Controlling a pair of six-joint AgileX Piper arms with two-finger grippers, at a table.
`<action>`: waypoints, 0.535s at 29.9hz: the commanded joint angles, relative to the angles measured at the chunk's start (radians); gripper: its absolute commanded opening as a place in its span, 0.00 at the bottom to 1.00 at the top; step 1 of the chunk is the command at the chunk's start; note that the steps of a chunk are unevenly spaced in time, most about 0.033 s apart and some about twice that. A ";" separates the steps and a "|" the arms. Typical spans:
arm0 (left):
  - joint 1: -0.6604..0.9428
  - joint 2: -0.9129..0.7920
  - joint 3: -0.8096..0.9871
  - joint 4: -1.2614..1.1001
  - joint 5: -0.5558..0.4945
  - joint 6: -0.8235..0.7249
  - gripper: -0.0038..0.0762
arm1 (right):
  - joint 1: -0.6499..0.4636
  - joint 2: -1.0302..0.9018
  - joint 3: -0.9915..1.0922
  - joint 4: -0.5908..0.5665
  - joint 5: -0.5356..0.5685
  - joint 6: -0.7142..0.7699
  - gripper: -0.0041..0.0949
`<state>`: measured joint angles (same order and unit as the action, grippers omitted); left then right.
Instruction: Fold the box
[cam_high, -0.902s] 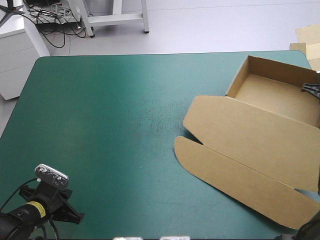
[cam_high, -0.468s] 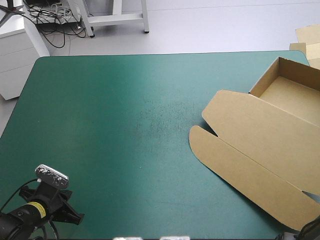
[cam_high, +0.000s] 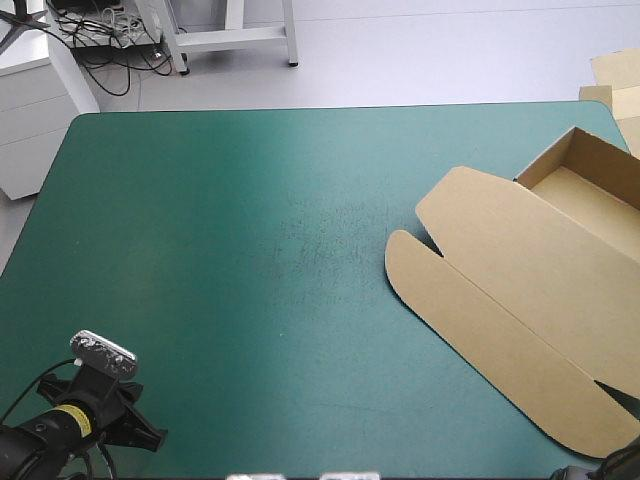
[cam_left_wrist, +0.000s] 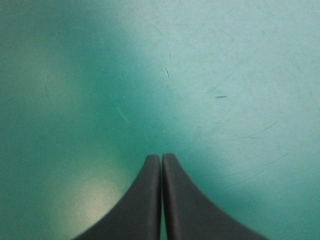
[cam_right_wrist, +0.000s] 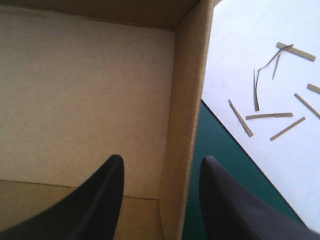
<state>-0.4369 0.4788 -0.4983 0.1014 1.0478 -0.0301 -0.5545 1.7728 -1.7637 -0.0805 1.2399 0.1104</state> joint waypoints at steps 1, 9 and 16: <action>-0.005 0.005 -0.024 0.000 -0.038 -0.003 0.04 | -0.005 -0.129 -0.033 0.044 0.014 -0.121 0.48; -0.005 0.005 -0.024 -0.020 -0.038 -0.014 0.04 | -0.005 -0.368 -0.025 0.316 0.014 -0.223 0.03; -0.005 0.005 -0.024 -0.020 -0.038 -0.018 0.04 | 0.074 -0.631 0.171 0.426 0.014 -0.276 0.05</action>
<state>-0.4369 0.4776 -0.4983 0.0820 1.0501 -0.0344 -0.5264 1.2490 -1.6575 0.3303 1.2441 -0.1472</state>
